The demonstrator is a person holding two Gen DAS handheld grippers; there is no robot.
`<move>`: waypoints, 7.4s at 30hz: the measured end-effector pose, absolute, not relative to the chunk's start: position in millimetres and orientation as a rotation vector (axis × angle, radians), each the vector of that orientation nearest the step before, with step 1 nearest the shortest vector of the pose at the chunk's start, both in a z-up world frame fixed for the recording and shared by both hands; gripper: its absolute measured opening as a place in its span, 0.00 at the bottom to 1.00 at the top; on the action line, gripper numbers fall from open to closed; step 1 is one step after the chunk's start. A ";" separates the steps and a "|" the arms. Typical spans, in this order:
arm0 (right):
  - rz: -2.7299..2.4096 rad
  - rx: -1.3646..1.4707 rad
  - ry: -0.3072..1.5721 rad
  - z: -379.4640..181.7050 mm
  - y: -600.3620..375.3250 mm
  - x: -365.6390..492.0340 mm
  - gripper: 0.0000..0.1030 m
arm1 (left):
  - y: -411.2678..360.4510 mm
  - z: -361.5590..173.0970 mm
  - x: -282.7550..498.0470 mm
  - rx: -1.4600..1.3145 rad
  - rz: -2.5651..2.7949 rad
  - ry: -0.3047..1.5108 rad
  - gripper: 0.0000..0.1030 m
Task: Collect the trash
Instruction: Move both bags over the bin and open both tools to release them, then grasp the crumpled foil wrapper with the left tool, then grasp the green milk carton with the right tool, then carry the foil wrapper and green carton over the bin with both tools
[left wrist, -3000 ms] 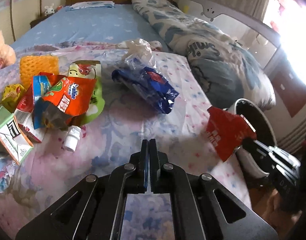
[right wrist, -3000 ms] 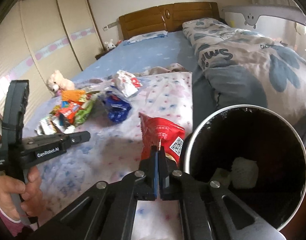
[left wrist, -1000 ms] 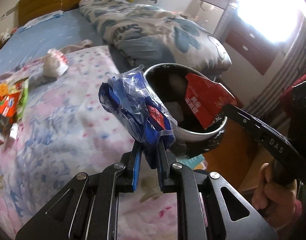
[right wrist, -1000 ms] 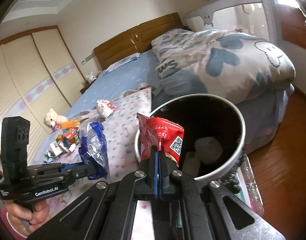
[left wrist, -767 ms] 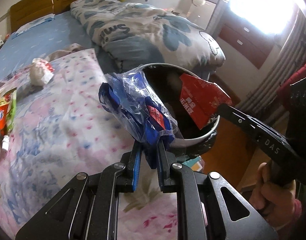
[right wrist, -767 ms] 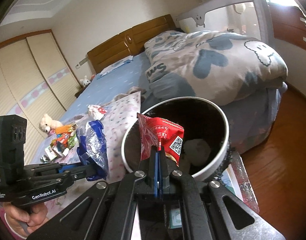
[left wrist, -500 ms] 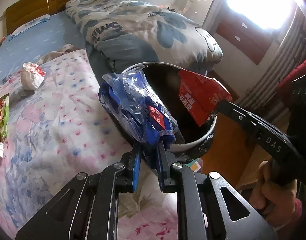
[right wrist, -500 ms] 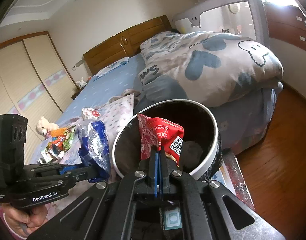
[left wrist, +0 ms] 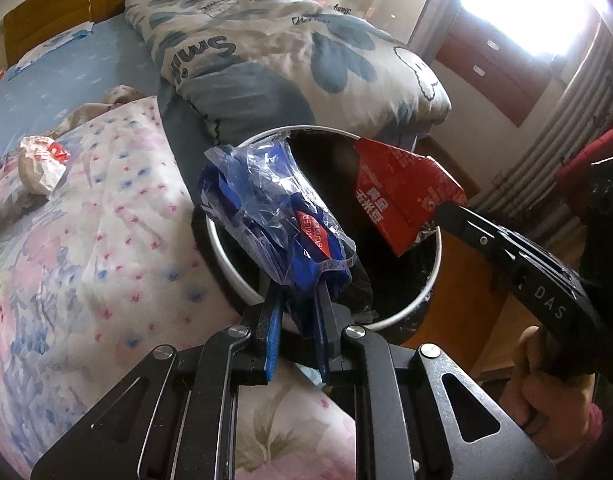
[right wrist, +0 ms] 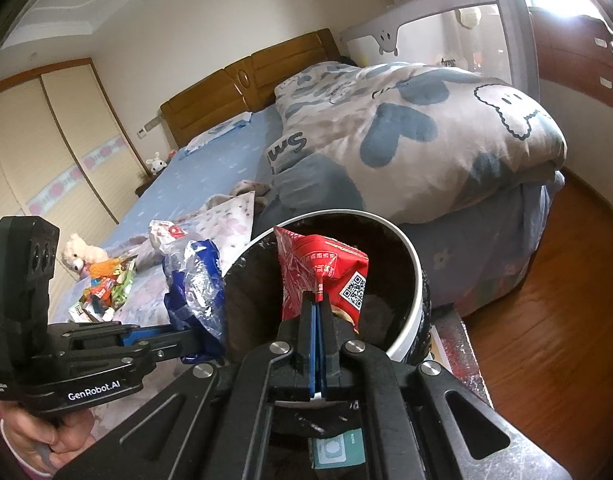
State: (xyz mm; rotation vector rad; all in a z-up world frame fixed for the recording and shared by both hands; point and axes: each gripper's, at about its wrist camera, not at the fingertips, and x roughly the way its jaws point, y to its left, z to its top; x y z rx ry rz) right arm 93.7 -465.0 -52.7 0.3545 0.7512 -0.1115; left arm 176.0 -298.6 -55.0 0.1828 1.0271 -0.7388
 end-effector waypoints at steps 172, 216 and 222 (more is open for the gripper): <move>0.113 0.365 0.795 -59.4 -353.3 88.6 0.31 | -151.3 -56.4 135.9 0.051 -0.595 0.943 0.21; -0.092 0.342 0.829 -56.7 -463.6 111.8 0.31 | -302.1 -42.2 176.6 0.231 -0.734 0.930 0.21; -0.102 0.339 0.838 -59.1 -471.4 121.2 0.31 | -309.7 -47.5 182.7 0.231 -0.736 0.945 0.21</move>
